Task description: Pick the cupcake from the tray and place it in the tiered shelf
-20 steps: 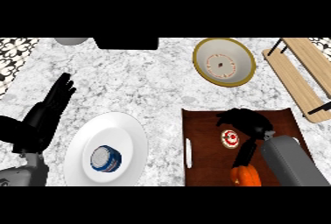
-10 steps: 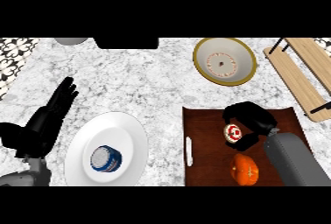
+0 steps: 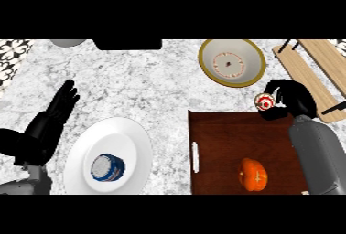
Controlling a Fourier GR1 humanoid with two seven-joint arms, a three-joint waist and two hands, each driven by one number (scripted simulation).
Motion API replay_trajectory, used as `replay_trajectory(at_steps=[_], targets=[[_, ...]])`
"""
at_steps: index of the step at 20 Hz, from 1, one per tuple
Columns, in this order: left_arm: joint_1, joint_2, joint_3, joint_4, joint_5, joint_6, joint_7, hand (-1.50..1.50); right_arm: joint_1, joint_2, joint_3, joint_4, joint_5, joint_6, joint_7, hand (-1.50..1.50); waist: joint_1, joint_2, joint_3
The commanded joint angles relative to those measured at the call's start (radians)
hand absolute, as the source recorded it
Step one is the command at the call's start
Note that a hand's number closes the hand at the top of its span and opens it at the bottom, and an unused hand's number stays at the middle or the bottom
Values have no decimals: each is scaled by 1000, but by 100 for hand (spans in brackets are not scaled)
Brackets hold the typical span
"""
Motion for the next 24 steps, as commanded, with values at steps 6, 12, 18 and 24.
replay_trajectory(at_steps=[6,12,18,24], targets=[[-19,-1,-23,-14,0,-16,0,0,-190,-31,-233,-18,117,-356,611,150,61,16,-11],[-47,1,-53,-27,-4,-38,-1,0,-340,-106,-265,27,356,-479,989,150,140,37,-11],[-83,-13,-72,-6,0,-45,1,0,-490,-167,-255,111,625,-460,1298,150,168,48,-7],[-111,-22,-85,-6,-7,-42,12,0,-628,-207,-281,181,793,-413,1401,150,181,51,-1]])
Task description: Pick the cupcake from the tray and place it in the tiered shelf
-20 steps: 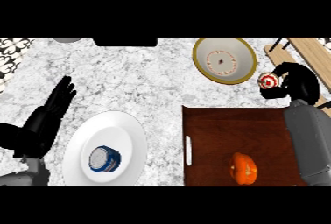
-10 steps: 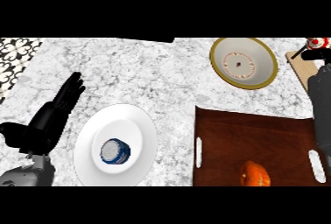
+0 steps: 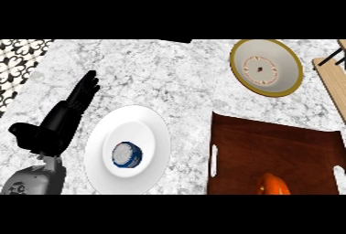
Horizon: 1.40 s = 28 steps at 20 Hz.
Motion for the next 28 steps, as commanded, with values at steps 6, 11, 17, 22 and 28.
replay_trajectory(at_steps=[6,11,17,22,28], targets=[[-19,-17,-14,27,-3,3,11,0,-159,4,-58,0,136,-218,199,150,6,6,11],[-30,-20,-7,29,-12,19,9,0,-169,10,-140,-73,78,-444,74,150,-14,5,15],[-18,-3,15,13,-11,23,11,0,-51,-104,-184,169,278,-41,40,150,-40,14,0],[-23,-10,14,45,-14,25,4,0,-128,-152,-144,282,417,134,130,150,-38,-4,3],[-22,-16,-3,15,-4,11,21,0,-243,-212,-99,385,521,214,105,150,-24,-8,7]])
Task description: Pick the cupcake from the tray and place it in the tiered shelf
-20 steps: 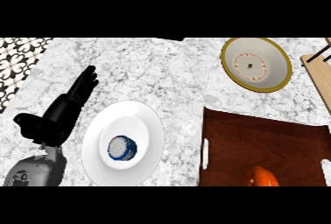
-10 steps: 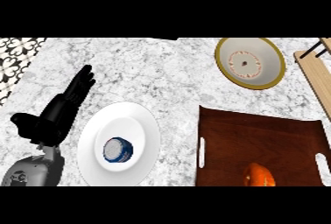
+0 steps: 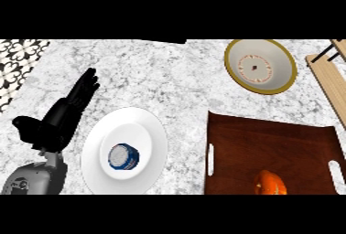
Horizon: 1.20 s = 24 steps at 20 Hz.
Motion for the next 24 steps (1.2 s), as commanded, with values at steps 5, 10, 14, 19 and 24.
replay_trajectory(at_steps=[5,10,14,19,24], targets=[[17,-2,7,7,5,-1,3,0,-115,-18,6,120,43,38,11,150,-15,-7,5],[7,22,28,-1,3,-4,3,0,-124,-52,-59,181,-10,65,-58,150,-26,-8,5],[22,-17,-8,-15,-13,15,-6,0,-152,-38,-115,252,-64,151,-111,150,-14,-4,6],[36,13,24,-27,8,-4,-1,0,-137,-24,-163,293,-117,188,-134,150,-25,-12,5],[27,6,31,7,3,4,-13,0,-79,-24,-174,259,-126,126,-61,150,-34,-7,6]])
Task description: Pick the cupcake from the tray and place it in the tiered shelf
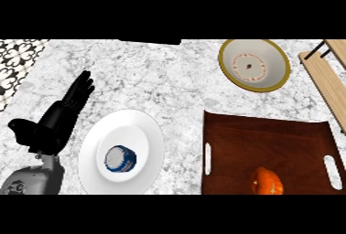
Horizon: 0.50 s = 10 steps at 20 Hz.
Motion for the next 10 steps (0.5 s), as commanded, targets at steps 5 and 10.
replay_trajectory(at_steps=[5,10], targets=[[18,3,11,-16,15,-6,12,0,73,5,44,-87,66,-36,263,150,-9,-7,-1],[45,13,23,-1,4,-5,-25,0,144,-43,28,37,103,348,265,-150,-35,-9,-8]])
